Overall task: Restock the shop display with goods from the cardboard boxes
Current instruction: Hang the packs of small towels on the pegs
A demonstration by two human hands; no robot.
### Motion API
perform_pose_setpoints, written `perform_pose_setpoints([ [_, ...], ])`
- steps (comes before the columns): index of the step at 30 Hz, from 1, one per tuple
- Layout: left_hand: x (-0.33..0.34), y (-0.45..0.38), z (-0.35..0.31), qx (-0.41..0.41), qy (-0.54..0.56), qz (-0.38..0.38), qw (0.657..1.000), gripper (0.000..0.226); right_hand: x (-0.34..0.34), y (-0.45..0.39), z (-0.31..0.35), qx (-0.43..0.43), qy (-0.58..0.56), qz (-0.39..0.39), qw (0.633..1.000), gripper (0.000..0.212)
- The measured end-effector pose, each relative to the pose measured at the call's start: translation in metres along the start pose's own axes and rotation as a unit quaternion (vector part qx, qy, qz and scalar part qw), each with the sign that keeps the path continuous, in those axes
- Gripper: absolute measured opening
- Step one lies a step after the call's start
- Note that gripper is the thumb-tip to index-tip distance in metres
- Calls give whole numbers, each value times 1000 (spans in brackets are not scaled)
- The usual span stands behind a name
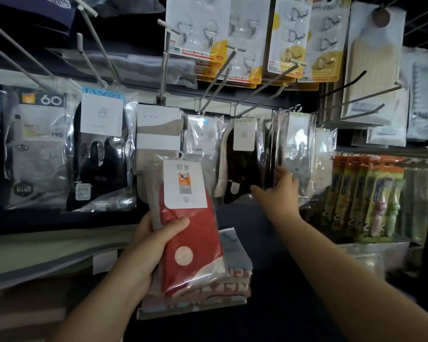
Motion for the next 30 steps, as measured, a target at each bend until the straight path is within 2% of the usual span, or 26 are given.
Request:
perform_pose_setpoints([
  [1, 2, -1, 1, -2, -1, 0, 1000, 48, 2, 18, 6, -43, 29, -26, 998, 56],
  [2, 4, -1, 2, -6, -3, -3, 1000, 50, 5, 34, 10, -77, 28, -18, 997, 46],
  [4, 9, -5, 4, -8, -4, -11, 1000, 48, 18, 61, 17, -81, -22, 81, 993, 26],
  [6, 14, -8, 6, 2, 1, -14, 1000, 39, 29, 82, 22, -51, -96, 201, 974, 26],
  [8, 20, -9, 7, 6, 6, -18, 1000, 36, 33, 92, 24, -25, -141, 246, 959, 36],
  [10, 26, -9, 6, 13, 8, -8, 1000, 41, 30, 93, 25, -6, -145, 244, 959, 43],
  [12, 32, -9, 4, 19, 5, 2, 1000, 48, 25, 91, 24, 7, -144, 237, 961, 41],
  [16, 31, -15, 5, 29, 5, -3, 1000, 58, 17, 85, 17, 45, -273, 239, 931, 33],
  [18, 28, -19, 5, 40, 2, -11, 999, 56, 12, 79, 13, 57, -322, 228, 917, 29],
  [20, 26, -23, 6, 51, 5, -27, 998, 43, 4, 68, 8, 64, -352, 194, 913, 25],
  [23, 21, -28, 4, 55, 14, -50, 997, 26, -13, 41, 5, 71, -346, 140, 925, 19],
  [27, 15, -30, 2, 46, 11, -52, 997, 48, -27, 3, 14, 49, -327, 128, 935, 18],
  [30, 11, -31, 2, 44, 9, -58, 997, 51, -31, -17, 27, 28, -312, 127, 941, 23],
])
Point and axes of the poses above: each hand's wrist, its own y-axis away from the middle knuckle, its own x-axis out of the palm, z = x × y, the point moved 3 cm from there along -y, towards the middle knuckle, and after that the axes turned 12 degrees about z, right-handed, at the moved point
